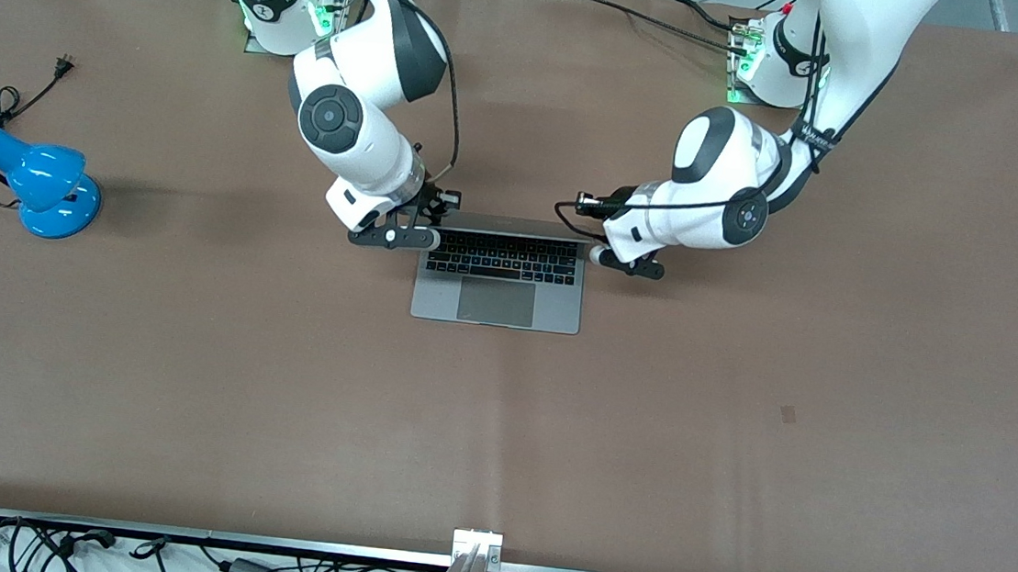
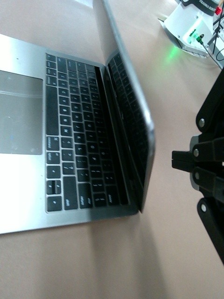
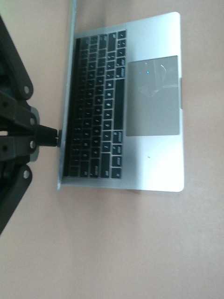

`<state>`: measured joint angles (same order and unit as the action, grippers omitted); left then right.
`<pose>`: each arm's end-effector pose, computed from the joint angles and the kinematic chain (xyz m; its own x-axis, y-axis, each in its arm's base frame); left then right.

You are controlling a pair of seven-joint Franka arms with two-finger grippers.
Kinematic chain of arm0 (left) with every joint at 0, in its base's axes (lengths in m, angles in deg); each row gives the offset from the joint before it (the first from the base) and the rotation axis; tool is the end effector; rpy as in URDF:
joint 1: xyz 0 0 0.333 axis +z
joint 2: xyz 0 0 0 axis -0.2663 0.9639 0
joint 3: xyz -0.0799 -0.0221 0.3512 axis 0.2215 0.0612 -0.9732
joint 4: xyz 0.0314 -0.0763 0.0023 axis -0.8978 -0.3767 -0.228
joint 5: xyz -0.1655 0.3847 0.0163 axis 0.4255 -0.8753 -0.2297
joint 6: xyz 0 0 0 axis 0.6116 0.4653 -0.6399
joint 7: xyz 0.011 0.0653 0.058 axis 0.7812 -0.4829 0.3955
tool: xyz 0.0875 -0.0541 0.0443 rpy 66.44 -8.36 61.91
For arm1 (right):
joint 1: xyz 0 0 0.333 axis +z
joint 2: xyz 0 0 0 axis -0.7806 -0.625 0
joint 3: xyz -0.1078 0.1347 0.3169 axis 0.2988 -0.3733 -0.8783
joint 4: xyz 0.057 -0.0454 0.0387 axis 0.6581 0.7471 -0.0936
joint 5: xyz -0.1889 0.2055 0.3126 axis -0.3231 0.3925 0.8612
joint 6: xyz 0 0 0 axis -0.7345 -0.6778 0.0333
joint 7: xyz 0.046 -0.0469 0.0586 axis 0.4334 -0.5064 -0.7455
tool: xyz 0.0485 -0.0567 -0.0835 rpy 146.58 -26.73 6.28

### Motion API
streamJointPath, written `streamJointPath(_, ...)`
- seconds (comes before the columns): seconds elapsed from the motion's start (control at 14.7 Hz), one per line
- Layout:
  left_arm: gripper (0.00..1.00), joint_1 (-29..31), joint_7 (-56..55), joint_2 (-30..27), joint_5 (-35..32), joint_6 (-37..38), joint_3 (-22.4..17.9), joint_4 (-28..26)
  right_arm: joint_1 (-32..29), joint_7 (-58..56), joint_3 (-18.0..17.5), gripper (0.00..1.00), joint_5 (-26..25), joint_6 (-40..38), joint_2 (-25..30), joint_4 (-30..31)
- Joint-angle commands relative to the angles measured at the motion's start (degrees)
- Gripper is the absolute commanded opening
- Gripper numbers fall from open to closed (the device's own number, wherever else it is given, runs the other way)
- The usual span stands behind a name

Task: Close laptop with both arms from behind
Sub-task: 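Lower both grippers behind the laptop screen's top edge, then push the laptop screen down onto the keyboard with both grippers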

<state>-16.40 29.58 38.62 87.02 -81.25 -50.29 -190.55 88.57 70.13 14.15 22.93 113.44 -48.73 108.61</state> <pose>0.5189 -0.3468 0.2751 0.9308 -0.1218 -0.3447 0.0752 -0.8588 0.5067 0.5412 0.3873 0.3499 0.9910 0.0057 -0.1337 -0.0164 -0.9864 -0.1637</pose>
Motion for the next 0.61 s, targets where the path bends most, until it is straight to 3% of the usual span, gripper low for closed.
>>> streamJointPath(0.0, 0.0, -0.98, 0.3, 4.19, -3.6, -0.19, -0.69, 4.77, -0.51, 0.75, 0.39, 0.0, -2.71, 0.54, -3.12, -3.22)
streamJointPath(0.34, 0.0, -1.42, -0.06, 10.07, -4.76, -3.79, -0.69, 8.55, -0.69, 0.92, 0.74, 0.0, -3.24, 0.63, -6.99, -6.47)
streamJointPath(0.55, 0.0, -1.51, -0.41, 13.51, -8.88, -3.8, -1.92, 11.19, -0.69, 0.92, 1.18, 0.0, -3.24, 1.67, -10.41, -8.67)
